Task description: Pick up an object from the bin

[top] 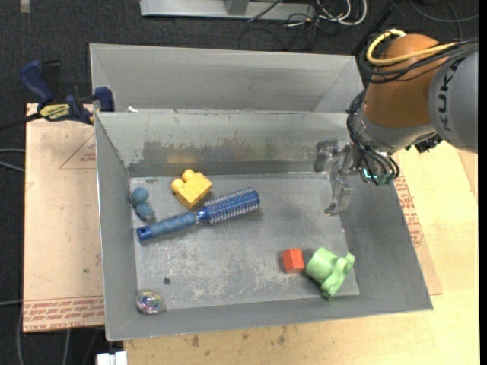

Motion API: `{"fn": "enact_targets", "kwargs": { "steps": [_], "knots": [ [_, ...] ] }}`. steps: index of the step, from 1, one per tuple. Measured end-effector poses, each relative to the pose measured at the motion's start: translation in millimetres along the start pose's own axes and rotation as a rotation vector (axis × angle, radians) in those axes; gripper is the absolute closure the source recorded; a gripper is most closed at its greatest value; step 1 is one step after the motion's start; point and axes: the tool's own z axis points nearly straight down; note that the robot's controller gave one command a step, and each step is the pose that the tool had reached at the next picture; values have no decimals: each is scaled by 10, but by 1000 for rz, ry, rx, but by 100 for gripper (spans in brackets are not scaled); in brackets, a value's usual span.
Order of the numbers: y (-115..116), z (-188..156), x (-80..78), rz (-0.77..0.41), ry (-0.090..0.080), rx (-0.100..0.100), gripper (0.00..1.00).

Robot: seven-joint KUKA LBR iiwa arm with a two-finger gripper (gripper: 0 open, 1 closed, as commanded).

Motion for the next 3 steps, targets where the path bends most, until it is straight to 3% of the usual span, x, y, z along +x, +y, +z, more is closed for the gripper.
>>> {"fn": "enact_targets", "kwargs": {
  "steps": [1, 2, 3],
  "knots": [
    [-553, 500, 634, -181, -2, 1, 0],
    [-147, 824, 1245, -696, -4, -1, 0],
    [-154, 804, 1230, -697, -7, 3, 100]
  ]
}}
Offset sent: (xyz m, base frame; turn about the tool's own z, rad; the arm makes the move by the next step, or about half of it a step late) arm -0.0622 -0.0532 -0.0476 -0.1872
